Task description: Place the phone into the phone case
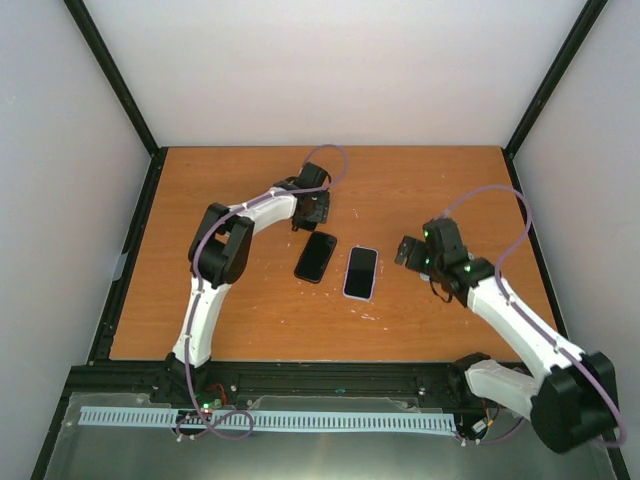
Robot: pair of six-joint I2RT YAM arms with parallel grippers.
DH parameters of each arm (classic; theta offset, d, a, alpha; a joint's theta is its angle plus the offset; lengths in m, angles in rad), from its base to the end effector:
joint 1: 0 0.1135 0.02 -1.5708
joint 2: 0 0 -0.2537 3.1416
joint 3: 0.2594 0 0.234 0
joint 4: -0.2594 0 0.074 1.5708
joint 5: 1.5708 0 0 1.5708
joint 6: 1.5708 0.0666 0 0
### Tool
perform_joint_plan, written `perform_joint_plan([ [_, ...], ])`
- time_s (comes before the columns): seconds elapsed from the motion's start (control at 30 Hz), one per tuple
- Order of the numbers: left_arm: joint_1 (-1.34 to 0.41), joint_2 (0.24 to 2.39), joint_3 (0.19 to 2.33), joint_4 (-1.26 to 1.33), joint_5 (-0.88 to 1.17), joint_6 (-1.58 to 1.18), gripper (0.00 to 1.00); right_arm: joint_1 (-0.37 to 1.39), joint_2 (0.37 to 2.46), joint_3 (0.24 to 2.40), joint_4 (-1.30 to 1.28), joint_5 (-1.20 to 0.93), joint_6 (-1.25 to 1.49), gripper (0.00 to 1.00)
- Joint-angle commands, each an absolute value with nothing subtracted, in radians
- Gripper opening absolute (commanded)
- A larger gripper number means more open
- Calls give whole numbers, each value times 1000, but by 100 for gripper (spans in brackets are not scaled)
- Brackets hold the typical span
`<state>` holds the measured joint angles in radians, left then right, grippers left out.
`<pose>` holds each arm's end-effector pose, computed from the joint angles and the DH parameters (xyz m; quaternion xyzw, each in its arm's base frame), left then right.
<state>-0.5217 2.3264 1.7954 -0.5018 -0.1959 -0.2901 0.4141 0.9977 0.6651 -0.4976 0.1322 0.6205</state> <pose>0.4320 -0.2333 0.1157 0.0850 0.9560 -0.0178 0.2802 0.1960 0.0766 0.2062 0.1196 0.9228 0.1251 0.3443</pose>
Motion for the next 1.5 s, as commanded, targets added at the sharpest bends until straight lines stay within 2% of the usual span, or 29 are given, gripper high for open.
perform_joint_plan([
  [0.0,-500,2250,1727,-554,-193,-329,62,270,1142,765,-523,41,628,98],
  [0.13,-480,2184,1637,-541,-191,-368,62,226,1177,714,-397,-33,795,89],
  [0.3,-468,2106,1544,-516,-183,-395,62,156,1265,756,-345,-24,821,49],
  [0.4,-466,2072,1511,-525,-183,-412,62,125,1352,801,-401,5,865,37],
  [0.47,-466,2046,1489,-531,-178,-424,62,107,1402,826,-444,35,915,32],
  [0.77,-466,1919,1388,-533,-162,-431,63,56,1554,882,-400,22,975,30],
  [0.9,-466,1877,1358,-535,-119,-441,63,55,1608,927,-392,7,880,31],
  [1.07,-468,1825,1315,-535,-51,-458,63,55,1644,1025,-414,-83,379,43],
  [1.2,-468,1791,1294,-544,-20,-466,63,55,1606,1108,-516,-92,120,46],
  [1.3,-468,1767,1274,-548,-6,-472,63,57,1547,1096,-523,-213,-177,45],
  [1.47,-469,1744,1258,-552,43,-472,63,57,1551,1103,-642,-146,-506,41],
])
